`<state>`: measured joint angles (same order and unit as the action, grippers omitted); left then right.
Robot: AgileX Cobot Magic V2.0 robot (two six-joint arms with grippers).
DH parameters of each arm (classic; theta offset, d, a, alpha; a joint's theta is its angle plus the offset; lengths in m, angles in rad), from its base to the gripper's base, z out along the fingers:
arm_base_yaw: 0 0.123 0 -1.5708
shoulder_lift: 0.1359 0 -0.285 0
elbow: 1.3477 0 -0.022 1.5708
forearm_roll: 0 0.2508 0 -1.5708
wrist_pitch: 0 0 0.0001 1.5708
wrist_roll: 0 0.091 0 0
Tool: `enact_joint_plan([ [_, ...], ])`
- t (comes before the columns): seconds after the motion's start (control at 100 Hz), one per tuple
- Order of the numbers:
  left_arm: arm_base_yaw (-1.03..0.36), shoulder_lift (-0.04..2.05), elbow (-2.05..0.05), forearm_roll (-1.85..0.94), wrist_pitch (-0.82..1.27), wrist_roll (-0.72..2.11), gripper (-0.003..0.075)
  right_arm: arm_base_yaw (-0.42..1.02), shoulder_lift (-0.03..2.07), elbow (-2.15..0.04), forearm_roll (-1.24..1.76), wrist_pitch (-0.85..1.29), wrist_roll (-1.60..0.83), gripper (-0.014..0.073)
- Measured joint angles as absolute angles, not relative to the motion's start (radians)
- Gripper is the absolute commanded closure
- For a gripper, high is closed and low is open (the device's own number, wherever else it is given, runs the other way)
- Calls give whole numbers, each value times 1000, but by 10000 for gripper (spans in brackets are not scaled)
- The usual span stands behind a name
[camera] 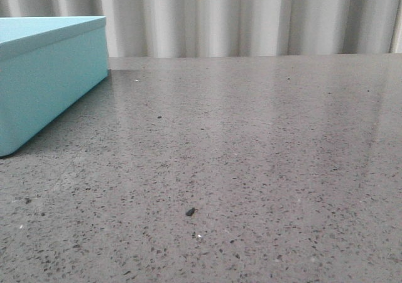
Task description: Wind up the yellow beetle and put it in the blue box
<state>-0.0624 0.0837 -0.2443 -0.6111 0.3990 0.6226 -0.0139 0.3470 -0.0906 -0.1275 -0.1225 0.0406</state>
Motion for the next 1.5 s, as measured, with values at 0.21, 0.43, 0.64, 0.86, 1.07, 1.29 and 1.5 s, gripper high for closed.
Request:
enact_joint_plan([
  [0.21, -62, 77, -244, -622, 395, 623, 741, -14, 347, -82, -128, -115, 41, 656],
  [0.43, -62, 77, -244, -622, 395, 623, 741, -14, 347, -82, -130, -115, 41, 656],
  [0.64, -62, 77, -244, -624, 395, 621, 741, -14, 347, -82, -130, -115, 41, 656],
  [0.86, -62, 77, -244, -624, 394, 621, 741, -14, 347, -82, -130, -115, 39, 656],
  [1.07, -62, 77, -220, -626, 380, 621, 741, -14, 347, -82, -130, -115, 39, 656],
  [1.29, -62, 77, -148, -487, 256, 498, 741, -14, 347, -82, -130, -115, 39, 656],
  [1.5, -55, 76, -34, -145, 7, 51, 741, -14, 347, -82, -130, -115, 39, 656],
])
